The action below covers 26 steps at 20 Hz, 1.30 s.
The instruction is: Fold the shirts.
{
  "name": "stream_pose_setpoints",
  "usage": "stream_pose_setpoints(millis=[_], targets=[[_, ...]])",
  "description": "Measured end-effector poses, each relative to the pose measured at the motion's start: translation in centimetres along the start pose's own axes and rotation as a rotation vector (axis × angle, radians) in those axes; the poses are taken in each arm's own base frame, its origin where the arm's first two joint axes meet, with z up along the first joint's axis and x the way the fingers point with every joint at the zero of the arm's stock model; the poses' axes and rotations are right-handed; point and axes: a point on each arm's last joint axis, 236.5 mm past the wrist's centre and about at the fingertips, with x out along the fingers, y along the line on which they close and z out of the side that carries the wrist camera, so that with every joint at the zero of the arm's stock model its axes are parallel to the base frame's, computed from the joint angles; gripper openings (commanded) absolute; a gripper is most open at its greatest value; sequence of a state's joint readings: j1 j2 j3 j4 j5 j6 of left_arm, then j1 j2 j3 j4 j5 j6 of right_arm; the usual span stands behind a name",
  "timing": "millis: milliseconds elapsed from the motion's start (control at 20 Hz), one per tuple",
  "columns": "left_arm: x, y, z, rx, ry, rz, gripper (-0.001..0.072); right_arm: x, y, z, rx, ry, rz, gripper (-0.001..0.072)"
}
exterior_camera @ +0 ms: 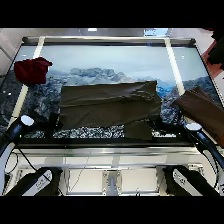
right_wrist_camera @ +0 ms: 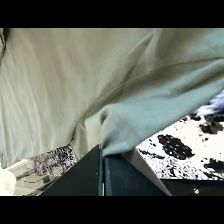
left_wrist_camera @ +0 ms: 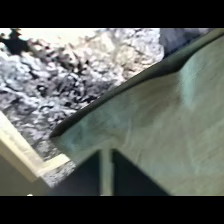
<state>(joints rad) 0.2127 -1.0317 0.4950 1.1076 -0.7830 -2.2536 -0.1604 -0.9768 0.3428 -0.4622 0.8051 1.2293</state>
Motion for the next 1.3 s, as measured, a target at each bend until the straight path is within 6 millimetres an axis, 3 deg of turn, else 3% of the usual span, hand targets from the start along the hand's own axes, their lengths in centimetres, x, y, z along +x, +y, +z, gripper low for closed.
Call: stream_pose_setpoints(millis=[200, 250, 300, 350, 500, 800, 1050, 1300], targets=[[0.0, -0.4, 0.3, -0.002, -0.014, -0.016, 0.0025, -0.4, 0.4, 0.5, -0.016, -0.029, 0.006, 0.0026], [0.0, -0.4, 0.3, 0.005, -0.015, -0.017, 0.02, -0.5, 0.6, 0.6, -0.022, -0.037, 0.009, 0.0027], [0.0, -0.5, 0.4, 0.011, -0.016, -0.019, 0.0452, -0.7, 0.8, 0.8, -0.028, -0.046, 0.012, 0.0027], [-0.2, -0.7, 0.5, 0.03, -0.018, -0.023, 0.0475, -0.8, 0.9, 0.8, -0.031, -0.051, 0.015, 0.0027], [-1.0, -0.6, 0.7, 0.116, -0.008, 0.013, 0.0466, -1.0, 1.1, 0.9, -0.04, -0.059, 0.019, 0.0027], [-1.9, 3.6, 0.9, 0.182, 0.054, 0.154, 0.0465, -1.1, 1.2, 1.0, -0.043, -0.064, 0.021, 0.0027], [-1.4, 1.5, 0.8, 0.186, 0.055, 0.035, 0.0465, -1.1, 1.5, 0.8, -0.035, -0.056, 0.032, 0.0027], [-0.8, 1.2, 0.8, 0.188, 0.069, 0.015, 0.0465, -1.1, 1.8, 0.6, -0.025, -0.048, 0.046, 0.0027]])
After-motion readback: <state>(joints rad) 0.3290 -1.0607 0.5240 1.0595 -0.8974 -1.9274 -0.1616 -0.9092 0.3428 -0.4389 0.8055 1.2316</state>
